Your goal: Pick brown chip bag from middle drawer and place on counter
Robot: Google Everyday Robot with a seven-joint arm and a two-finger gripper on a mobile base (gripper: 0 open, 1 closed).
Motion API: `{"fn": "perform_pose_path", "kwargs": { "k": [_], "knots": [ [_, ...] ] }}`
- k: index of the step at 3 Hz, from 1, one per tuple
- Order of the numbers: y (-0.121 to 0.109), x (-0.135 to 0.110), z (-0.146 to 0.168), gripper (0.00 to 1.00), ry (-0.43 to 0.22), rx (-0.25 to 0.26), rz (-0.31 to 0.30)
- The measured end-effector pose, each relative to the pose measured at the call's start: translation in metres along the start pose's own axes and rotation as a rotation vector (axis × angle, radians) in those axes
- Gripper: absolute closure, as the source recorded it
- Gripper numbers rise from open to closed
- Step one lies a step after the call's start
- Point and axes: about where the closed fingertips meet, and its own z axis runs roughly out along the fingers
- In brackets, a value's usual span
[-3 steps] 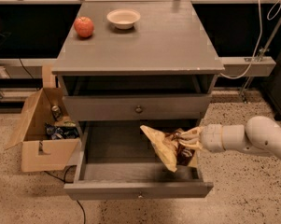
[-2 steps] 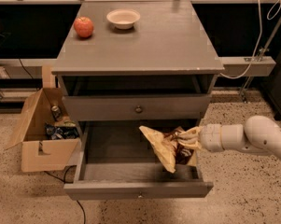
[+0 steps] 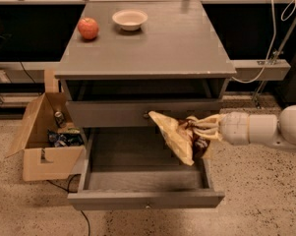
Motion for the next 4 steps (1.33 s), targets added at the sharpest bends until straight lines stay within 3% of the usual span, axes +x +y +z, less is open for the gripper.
{"fn": "perform_pose_path", "kwargs": {
  "k": [2,4],
  "knots": [
    [-0.061,-0.097,-0.07,1.0,-0.004,0.15,-0.13],
    [-0.118,-0.171,-0.112,1.0,0.034,0.229,-0.227]
  ]
}}
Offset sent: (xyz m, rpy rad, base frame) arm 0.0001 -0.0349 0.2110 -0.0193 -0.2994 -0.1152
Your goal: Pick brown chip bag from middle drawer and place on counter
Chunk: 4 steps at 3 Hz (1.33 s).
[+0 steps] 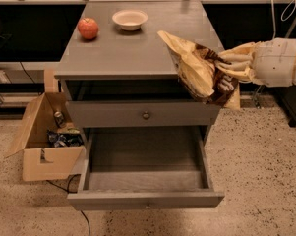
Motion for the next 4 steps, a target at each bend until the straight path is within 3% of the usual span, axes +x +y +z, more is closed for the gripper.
{"fn": "perform_pose_path", "kwargs": {
  "k": [1,2,3,4],
  "knots": [
    [0.0,0.0,0.0,1.0,0.0,0.0,0.0],
    [-0.026,-0.008,0.008,1.0,0.012,0.024,-0.043],
    [-0.07,-0.014,0.02,1.0,0.066,0.083,-0.085],
    [-0.108,0.001,0.039,1.0,0.142,0.134,-0.085]
  ]
}}
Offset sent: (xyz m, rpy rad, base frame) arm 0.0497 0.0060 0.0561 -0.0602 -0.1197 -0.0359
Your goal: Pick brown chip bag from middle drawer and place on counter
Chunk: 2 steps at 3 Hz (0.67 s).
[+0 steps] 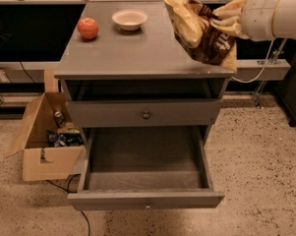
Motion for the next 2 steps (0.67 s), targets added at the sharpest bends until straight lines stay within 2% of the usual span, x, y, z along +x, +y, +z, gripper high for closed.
{"fn": "perform_pose_path", "kwargs": {
  "k": [2],
  "knots": [
    [-0.033,0.055,0.058,1.0,0.128,0.039,0.075]
  ]
}}
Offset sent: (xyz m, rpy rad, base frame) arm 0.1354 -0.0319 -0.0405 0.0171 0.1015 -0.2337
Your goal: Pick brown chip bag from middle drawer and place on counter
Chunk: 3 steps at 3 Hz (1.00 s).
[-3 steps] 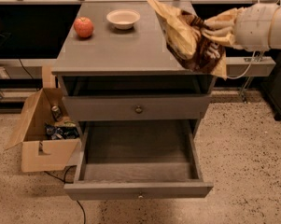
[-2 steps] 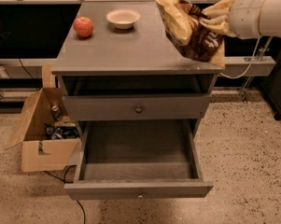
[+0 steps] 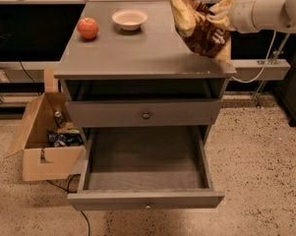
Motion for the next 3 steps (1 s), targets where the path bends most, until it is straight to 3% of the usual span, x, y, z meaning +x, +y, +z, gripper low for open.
{"fn": "perform_pose_path", "kwargs": {
  "k": [1,2,3],
  "knots": [
    [-0.007,0.026,0.029,0.84,0.03,-0.007,0.068],
    [-0.01,0.047,0.053,0.6,0.04,-0.019,0.132],
    [-0.013,0.051,0.056,0.36,0.041,-0.015,0.141]
  ]
}}
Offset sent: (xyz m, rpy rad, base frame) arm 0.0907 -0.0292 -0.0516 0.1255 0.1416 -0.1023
